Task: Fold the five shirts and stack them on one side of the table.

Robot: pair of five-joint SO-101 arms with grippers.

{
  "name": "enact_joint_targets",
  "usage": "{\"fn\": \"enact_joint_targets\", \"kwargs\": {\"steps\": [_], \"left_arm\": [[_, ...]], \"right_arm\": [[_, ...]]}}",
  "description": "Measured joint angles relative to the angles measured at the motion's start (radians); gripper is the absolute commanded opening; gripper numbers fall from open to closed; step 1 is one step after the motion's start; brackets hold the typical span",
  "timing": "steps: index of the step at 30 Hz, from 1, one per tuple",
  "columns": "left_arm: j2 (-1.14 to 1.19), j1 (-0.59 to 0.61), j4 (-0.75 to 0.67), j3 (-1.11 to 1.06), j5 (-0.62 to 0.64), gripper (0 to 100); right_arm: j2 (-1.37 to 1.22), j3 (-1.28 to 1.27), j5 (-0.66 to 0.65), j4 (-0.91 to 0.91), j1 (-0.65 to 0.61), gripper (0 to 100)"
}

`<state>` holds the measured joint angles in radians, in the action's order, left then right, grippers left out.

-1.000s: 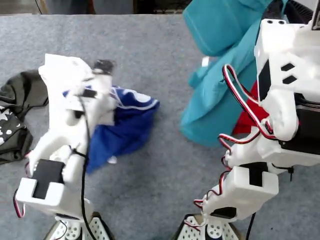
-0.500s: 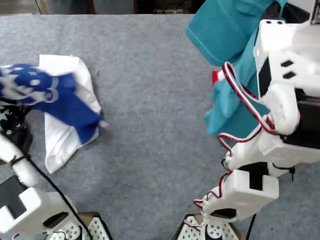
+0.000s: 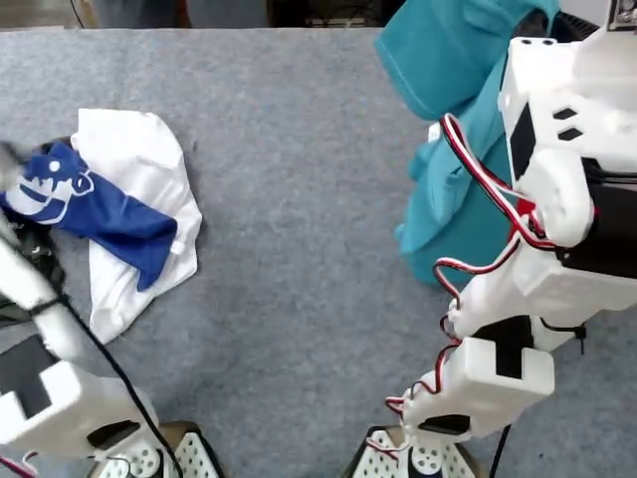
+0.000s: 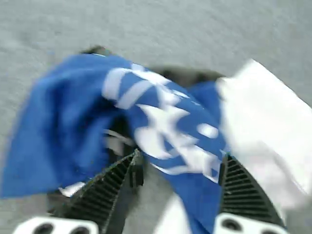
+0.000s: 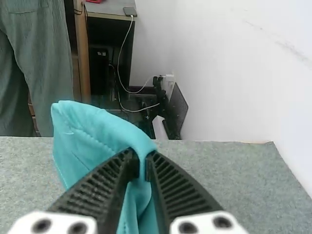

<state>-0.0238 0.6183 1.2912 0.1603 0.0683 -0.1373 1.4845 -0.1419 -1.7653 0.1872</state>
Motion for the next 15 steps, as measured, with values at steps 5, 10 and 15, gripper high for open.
{"fn": "enact_joint_targets", "kwargs": {"steps": [5, 10, 15], "left_arm": [[-0.012, -0.301, 0.037, -0.017, 0.006, 28], [0.123, -0.511, -0.068, -0.147, -0.034, 27], [0.358, -0.52, -0.135, -0.16, -0.043, 25]], "right_arm": [[0.0, 0.0, 0.014, 0.0, 0.0, 1.3], [0.0, 0.0, 0.017, 0.0, 0.0, 1.3], [0.0, 0.0, 0.017, 0.0, 0.0, 1.3]]}}
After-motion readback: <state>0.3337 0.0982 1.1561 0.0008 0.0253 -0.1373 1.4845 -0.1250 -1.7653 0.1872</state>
